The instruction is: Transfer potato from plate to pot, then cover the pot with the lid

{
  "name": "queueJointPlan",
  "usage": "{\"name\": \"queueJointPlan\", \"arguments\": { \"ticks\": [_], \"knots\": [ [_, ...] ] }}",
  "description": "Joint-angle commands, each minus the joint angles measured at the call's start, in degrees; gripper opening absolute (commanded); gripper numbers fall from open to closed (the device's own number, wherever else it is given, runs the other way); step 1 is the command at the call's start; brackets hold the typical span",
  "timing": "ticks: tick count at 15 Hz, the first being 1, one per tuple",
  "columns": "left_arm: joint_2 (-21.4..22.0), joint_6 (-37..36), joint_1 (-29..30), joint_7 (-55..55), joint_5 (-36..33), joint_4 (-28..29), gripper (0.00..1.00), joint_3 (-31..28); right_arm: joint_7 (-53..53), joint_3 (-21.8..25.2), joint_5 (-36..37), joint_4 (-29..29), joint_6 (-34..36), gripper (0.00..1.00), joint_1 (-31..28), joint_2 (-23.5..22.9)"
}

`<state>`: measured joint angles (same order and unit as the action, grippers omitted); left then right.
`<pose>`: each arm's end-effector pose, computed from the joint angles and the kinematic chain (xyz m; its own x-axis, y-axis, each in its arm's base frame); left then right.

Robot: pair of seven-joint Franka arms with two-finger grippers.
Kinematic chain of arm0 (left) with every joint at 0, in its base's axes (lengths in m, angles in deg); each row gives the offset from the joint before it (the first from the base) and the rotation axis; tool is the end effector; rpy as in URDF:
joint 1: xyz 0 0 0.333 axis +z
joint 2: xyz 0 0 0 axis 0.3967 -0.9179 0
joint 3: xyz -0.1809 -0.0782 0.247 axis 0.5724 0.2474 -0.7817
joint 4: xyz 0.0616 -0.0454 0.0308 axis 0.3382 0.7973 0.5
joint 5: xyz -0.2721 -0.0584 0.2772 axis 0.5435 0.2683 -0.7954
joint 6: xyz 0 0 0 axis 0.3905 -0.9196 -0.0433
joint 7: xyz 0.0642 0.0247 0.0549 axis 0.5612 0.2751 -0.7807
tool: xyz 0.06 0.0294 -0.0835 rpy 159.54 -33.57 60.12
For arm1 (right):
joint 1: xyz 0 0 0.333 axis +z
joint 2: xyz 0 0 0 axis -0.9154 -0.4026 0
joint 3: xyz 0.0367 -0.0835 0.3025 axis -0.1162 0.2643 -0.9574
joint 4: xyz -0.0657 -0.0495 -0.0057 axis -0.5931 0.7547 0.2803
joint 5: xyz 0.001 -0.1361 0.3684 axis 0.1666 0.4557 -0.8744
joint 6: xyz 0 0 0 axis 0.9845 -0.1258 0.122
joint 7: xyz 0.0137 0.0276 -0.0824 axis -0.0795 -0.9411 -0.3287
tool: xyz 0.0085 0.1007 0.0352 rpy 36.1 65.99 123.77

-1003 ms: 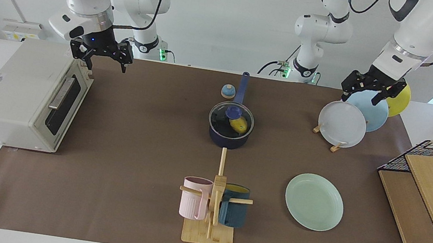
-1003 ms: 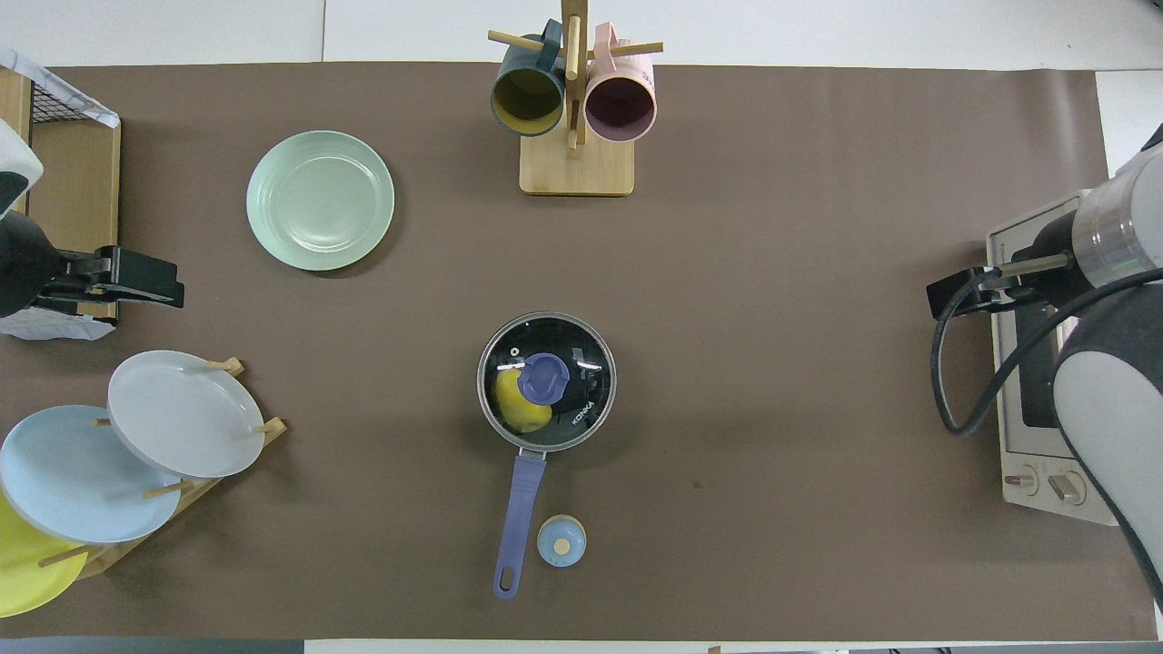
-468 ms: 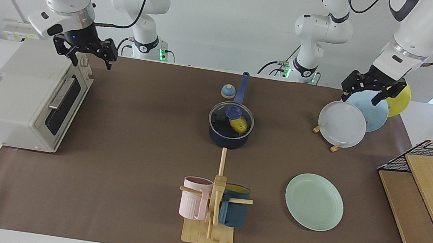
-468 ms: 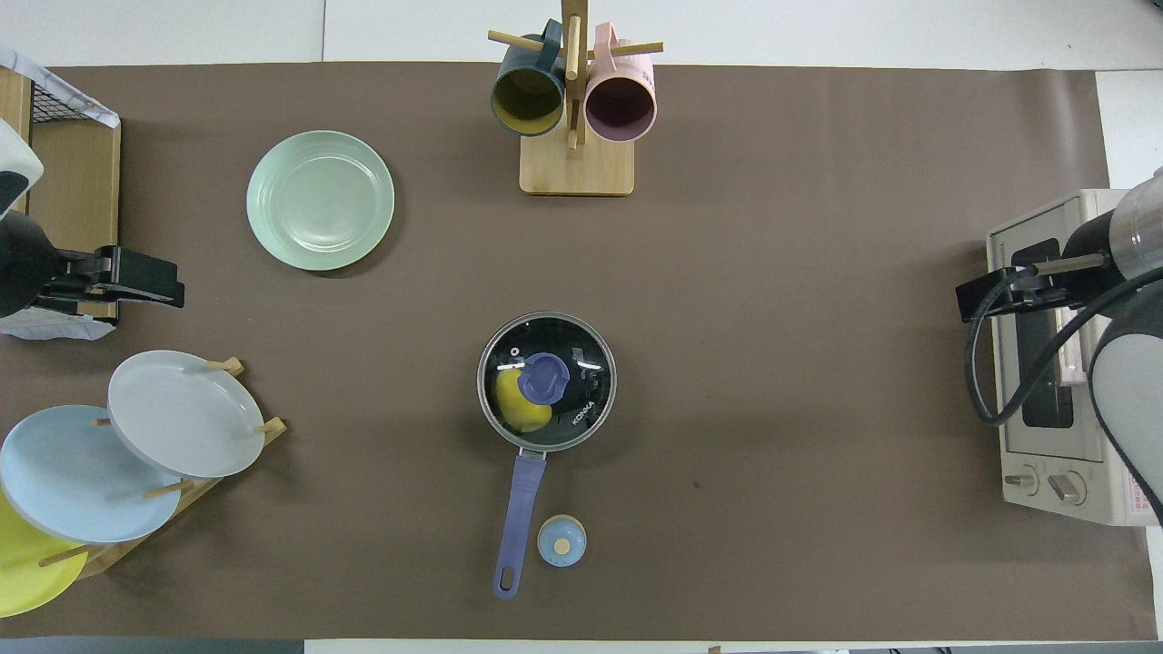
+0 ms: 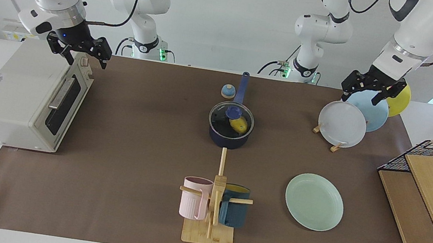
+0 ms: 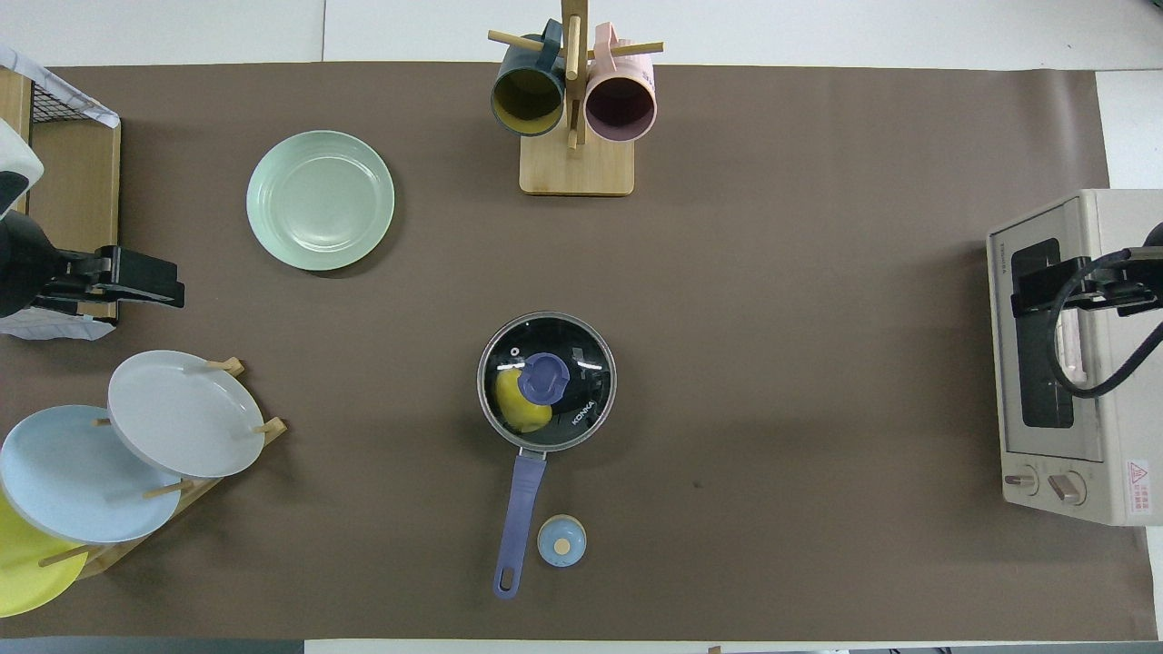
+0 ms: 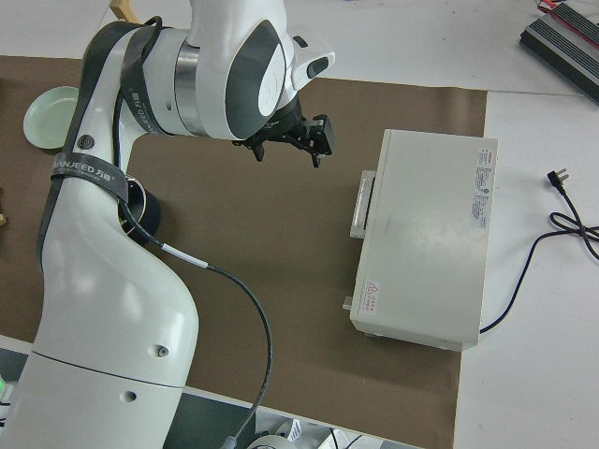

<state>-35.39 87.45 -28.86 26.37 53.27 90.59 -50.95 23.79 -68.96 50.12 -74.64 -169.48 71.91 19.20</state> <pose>0.5292 -0.0768 0.6303 0.9989 -0.0433 -0.0160 -0.0429 -0.9987 0.0275 0.5362 -0.0165 0.6049 0.9974 0.0023 -0.0716 0.0021 -1.0000 -0.0028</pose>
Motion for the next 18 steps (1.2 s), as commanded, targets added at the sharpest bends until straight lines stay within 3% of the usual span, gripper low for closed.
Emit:
{"name": "queueJointPlan", "arguments": {
  "ticks": [1, 10, 13, 18],
  "knots": [
    [0.3, -1.3, 1.0, 0.6, -1.0, -0.4, 1.00, 0.7, 1.6, -2.4, 1.4, 1.9, 2.0, 1.00, -0.7, -0.1],
    [0.3, -1.3, 1.0, 0.6, -1.0, -0.4, 1.00, 0.7, 2.2, -3.2, 1.5, 2.2, 2.9, 1.00, 0.2, -2.0],
    [0.3, -1.3, 1.0, 0.6, -1.0, -0.4, 1.00, 0.7, 2.5, -5.5, 1.5, 2.2, 2.8, 1.00, -3.1, -1.7],
    [0.3, -1.3, 1.0, 0.6, -1.0, -0.4, 1.00, 0.7, 2.5, -5.6, 1.4, 2.2, 3.1, 1.00, -2.9, -1.5]
  ]
}}
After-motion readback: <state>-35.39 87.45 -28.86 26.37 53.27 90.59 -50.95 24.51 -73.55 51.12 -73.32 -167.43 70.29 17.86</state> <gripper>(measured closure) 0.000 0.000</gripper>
